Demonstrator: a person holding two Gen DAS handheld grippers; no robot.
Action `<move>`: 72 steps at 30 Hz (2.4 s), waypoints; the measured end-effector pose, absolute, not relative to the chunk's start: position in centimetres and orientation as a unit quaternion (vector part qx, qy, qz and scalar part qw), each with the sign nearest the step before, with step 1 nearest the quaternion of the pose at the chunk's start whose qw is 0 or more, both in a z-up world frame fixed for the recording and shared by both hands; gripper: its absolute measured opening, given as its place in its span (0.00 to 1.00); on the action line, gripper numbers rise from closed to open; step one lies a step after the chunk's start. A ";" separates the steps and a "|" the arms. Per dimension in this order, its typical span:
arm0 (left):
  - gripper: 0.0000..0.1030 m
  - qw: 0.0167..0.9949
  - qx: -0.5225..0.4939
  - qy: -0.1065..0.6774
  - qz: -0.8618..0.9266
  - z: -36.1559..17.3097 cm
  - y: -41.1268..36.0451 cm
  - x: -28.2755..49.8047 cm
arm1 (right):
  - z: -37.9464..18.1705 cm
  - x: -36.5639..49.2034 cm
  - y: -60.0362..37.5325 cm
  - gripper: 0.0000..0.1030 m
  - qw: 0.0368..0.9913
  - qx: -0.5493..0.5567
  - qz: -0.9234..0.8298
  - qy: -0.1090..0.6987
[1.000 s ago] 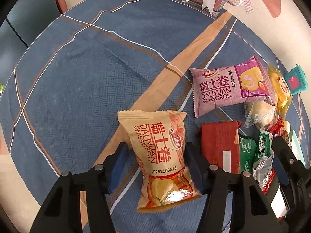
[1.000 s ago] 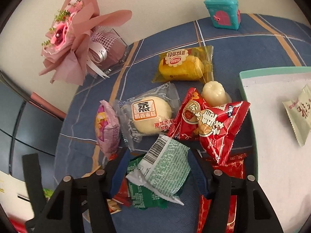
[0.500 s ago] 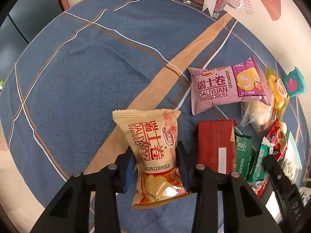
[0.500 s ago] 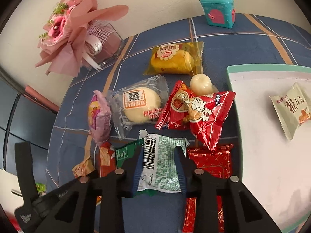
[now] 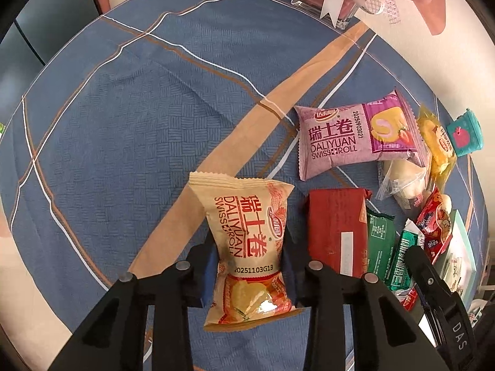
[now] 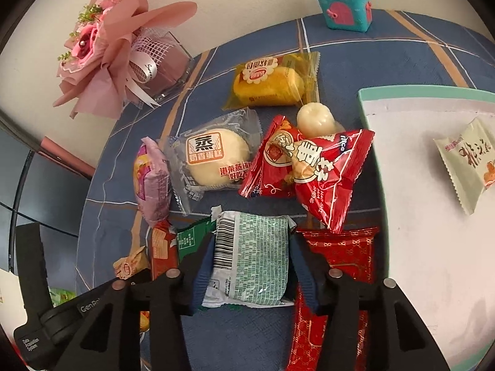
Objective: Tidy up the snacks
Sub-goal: 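Grasp the green-white barcode packet with the right gripper, then release the barcode packet in the tray while the left carries the swiss roll bag over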
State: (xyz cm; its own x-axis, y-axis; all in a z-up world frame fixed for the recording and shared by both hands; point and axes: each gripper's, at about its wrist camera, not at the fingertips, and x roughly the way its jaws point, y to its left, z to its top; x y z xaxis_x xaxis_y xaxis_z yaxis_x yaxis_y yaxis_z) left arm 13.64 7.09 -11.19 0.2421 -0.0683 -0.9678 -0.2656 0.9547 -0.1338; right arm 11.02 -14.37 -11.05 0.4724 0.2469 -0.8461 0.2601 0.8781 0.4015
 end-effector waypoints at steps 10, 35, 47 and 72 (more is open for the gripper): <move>0.36 0.776 -0.127 0.614 0.063 -12.6 6.8 14.1 | -12.1 10.8 -14.8 0.50 0.809 0.276 0.002 0.519; 0.35 0.819 -0.168 0.547 0.048 -6.4 6.9 12.3 | -6.7 8.6 -16.8 0.50 0.801 0.282 -0.017 0.527; 0.35 0.826 -0.152 0.543 0.017 -5.1 2.1 11.6 | -3.8 6.9 -19.6 0.50 0.811 0.261 -0.044 0.521; 0.35 0.821 -0.032 0.564 -0.085 -5.7 -13.0 8.7 | -3.9 2.1 -33.7 0.50 0.792 0.297 -0.194 0.497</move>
State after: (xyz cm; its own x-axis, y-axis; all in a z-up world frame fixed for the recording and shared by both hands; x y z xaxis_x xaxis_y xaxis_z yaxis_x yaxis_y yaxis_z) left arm 8.66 -12.97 -5.70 0.3491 -0.1753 -0.9205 0.1040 0.9835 -0.1479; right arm 2.11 -33.74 -3.94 0.4308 -0.0123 -0.9023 0.6024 0.7485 0.2774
